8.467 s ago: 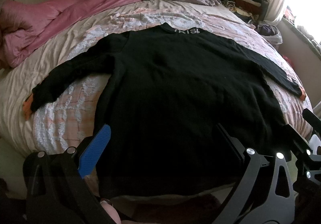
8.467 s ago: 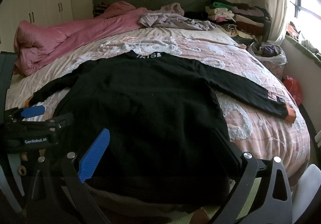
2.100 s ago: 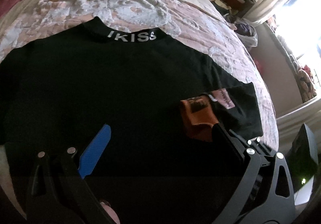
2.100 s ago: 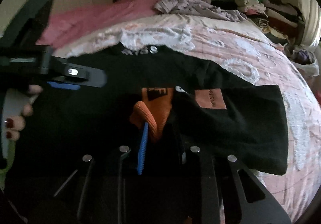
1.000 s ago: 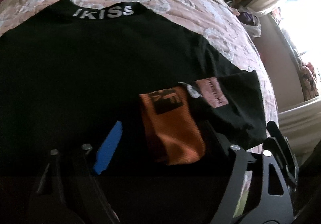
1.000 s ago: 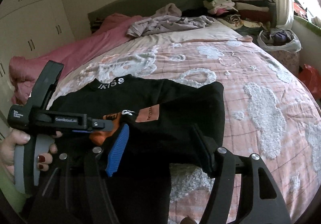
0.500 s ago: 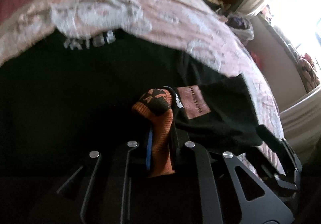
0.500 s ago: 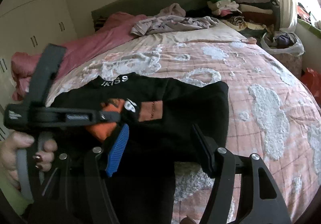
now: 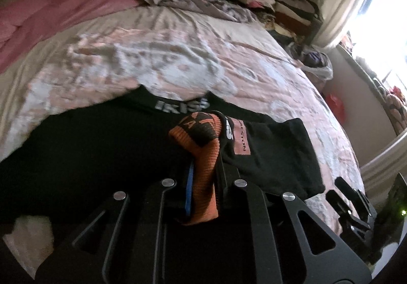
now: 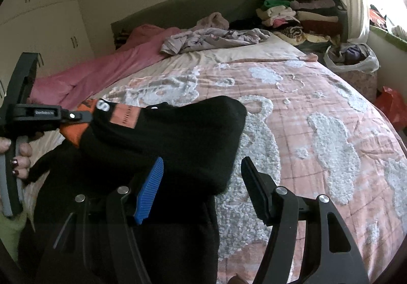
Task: Fold small clothes
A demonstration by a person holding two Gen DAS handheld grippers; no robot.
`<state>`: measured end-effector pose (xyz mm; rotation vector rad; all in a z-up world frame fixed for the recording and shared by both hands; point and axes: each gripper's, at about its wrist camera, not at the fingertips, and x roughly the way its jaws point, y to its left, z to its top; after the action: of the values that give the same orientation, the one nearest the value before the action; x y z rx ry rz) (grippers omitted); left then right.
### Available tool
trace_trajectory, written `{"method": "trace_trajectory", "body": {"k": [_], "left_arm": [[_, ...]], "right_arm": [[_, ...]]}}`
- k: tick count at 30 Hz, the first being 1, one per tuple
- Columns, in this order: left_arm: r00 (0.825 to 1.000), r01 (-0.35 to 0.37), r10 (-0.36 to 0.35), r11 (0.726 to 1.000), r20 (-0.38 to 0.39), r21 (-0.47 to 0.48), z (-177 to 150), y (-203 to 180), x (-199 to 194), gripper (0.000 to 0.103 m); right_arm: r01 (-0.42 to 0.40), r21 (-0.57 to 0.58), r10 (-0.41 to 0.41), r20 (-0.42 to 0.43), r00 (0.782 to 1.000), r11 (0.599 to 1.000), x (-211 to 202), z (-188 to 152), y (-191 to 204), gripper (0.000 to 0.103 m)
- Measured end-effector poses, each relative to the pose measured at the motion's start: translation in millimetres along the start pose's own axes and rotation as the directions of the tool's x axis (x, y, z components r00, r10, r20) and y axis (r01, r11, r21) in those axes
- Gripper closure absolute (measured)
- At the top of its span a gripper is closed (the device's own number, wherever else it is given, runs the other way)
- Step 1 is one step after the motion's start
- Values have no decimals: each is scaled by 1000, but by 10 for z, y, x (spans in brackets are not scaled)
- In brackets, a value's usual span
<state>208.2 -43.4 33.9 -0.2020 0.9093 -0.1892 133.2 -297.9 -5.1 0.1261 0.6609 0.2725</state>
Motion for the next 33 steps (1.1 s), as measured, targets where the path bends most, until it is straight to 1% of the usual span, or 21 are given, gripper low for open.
{"method": "trace_trajectory", "body": {"k": [4, 7, 19, 22, 25, 27, 30, 33], "left_arm": [[1000, -24, 24, 1000, 0, -19, 34, 241, -73, 97], [999, -36, 36, 999, -1, -29, 35, 350, -83, 97], [999, -48, 48, 996, -5, -80, -25, 754, -68, 96], [999, -44, 43, 995, -22, -84, -48, 827, -38, 96], [998, -53, 50, 996, -45, -77, -109, 907, 15, 91], [997, -66, 62, 994, -40, -83, -128, 972, 10, 90], [994, -107, 107, 990, -7, -96, -135, 1116, -76, 90], [991, -130, 134, 983, 20, -129, -115, 1280, -198, 90]], "right_arm": [[0, -18, 0, -18, 1000, 1000, 60, -9, 95, 41], [0, -38, -1, -28, 1000, 999, 97, -19, 178, 41], [17, -67, -22, -64, 998, 998, 225, -27, 258, 41], [27, -74, -32, -70, 997, 997, 250, -25, 265, 41], [51, -86, -57, -68, 996, 995, 255, -18, 278, 34], [64, -101, -70, -62, 996, 993, 254, 9, 303, 34], [68, -109, -75, -60, 995, 992, 253, 49, 324, 33], [65, -131, -73, -63, 995, 989, 274, 107, 388, 33]]}}
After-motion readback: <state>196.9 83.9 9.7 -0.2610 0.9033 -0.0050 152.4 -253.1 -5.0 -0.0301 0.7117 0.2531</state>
